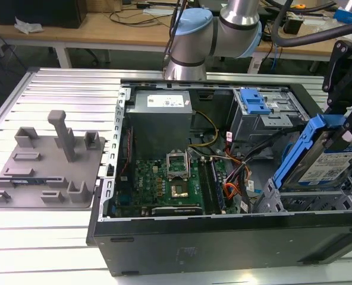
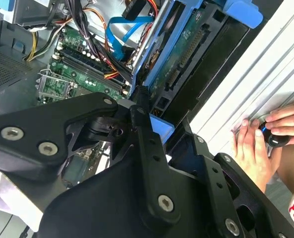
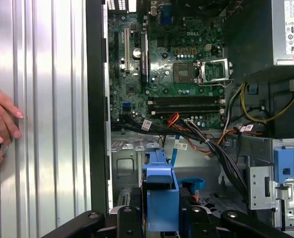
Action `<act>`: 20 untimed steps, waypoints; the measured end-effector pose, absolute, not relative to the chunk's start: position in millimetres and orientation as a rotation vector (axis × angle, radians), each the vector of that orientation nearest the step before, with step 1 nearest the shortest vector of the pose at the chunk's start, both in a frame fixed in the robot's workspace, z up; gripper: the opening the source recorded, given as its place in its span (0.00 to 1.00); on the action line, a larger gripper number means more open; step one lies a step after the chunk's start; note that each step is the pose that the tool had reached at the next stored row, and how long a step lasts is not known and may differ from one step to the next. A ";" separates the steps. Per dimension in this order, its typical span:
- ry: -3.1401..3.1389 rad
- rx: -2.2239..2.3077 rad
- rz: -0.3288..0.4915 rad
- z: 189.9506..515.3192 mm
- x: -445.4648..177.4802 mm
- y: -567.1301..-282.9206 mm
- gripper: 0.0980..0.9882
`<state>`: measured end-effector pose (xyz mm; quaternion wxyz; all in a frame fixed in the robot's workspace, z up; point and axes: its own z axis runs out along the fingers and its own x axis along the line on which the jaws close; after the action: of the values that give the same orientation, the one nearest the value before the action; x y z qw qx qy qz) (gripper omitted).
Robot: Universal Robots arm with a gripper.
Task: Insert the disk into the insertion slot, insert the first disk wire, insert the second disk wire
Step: 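Insert the disk into the insertion slot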
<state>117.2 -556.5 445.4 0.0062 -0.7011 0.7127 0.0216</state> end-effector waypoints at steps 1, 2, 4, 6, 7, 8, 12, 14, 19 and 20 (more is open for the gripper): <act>2.231 -2.194 0.069 445.3 117.2 -556.5 0.30; 2.231 -2.195 0.070 445.2 117.2 -556.5 0.30; 2.232 -2.196 0.073 445.4 117.4 -556.5 0.30; 2.233 -2.196 0.076 447.0 118.1 -556.5 0.30; 2.235 -2.198 0.079 449.2 118.9 -556.5 0.30; 2.238 -2.199 0.083 450.7 120.0 -556.4 0.30; 2.245 -2.203 0.096 451.0 122.7 -556.5 0.30; 2.247 -2.205 0.102 450.8 123.8 -556.4 0.30; 2.249 -2.206 0.104 446.1 125.2 -556.7 0.30; 2.248 -2.206 0.104 444.7 125.3 -556.8 0.30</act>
<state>125.3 -556.8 444.7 -0.0051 -0.7000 0.7134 0.0330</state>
